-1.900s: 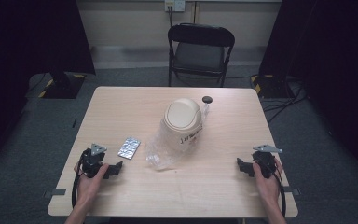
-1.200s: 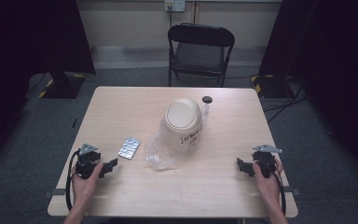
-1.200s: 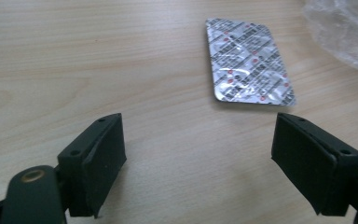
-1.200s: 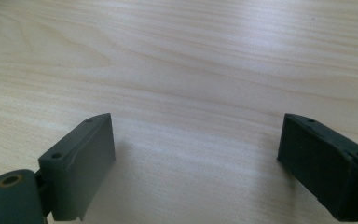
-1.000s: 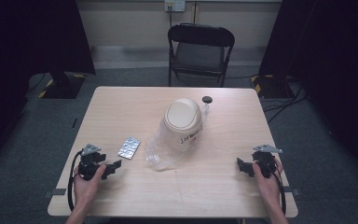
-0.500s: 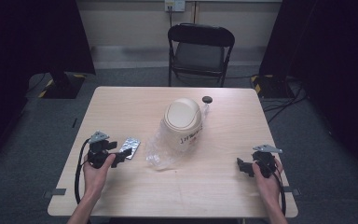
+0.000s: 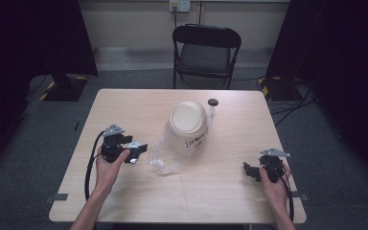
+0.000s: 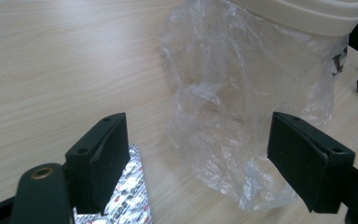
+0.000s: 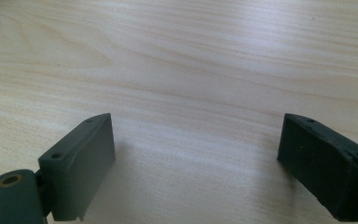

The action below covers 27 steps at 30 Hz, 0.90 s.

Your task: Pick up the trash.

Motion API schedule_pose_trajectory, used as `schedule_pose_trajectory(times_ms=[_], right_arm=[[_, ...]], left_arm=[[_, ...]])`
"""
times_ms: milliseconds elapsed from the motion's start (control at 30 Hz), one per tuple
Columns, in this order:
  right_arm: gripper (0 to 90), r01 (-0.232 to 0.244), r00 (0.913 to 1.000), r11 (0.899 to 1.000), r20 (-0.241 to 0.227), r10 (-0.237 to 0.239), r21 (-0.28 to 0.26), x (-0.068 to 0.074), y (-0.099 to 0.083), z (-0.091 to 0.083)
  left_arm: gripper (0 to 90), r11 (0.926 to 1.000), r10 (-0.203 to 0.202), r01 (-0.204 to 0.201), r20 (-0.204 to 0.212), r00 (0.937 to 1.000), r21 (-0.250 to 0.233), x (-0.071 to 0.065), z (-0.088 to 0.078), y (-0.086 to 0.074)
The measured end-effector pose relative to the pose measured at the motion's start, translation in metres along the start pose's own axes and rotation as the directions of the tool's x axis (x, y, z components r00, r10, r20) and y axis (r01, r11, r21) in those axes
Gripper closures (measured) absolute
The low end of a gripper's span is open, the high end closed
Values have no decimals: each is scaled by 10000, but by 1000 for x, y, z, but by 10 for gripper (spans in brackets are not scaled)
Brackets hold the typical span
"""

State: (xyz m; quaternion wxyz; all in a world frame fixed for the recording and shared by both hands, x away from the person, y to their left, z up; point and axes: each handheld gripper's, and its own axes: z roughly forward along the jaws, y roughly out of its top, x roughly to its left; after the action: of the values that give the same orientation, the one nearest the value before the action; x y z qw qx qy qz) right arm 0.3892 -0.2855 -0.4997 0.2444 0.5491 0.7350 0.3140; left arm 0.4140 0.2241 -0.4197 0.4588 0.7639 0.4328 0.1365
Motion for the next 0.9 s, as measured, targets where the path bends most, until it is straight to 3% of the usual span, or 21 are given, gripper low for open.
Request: schedule_pose_trajectory(times_ms=[67,333,533,900], right_arm=[[100,-2,10000,10000,-2,2,1,0,0,0],[99,2,10000,10000,2,-2,-2,0,0,0],[99,2,10000,10000,0,-2,0,0,0,0],[100,1,10000,10000,-1,-1,-1,0,0,0]], left_arm=[[204,9997,48,-42,278,9996,-225,-3,3,8],[176,9963,821,-808,467,9955,-289,-16,13,31],[167,9951,843,-794,848,9928,-595,-20,23,48],[167,9942,1063,-1043,988,9894,-257,-21,45,81]])
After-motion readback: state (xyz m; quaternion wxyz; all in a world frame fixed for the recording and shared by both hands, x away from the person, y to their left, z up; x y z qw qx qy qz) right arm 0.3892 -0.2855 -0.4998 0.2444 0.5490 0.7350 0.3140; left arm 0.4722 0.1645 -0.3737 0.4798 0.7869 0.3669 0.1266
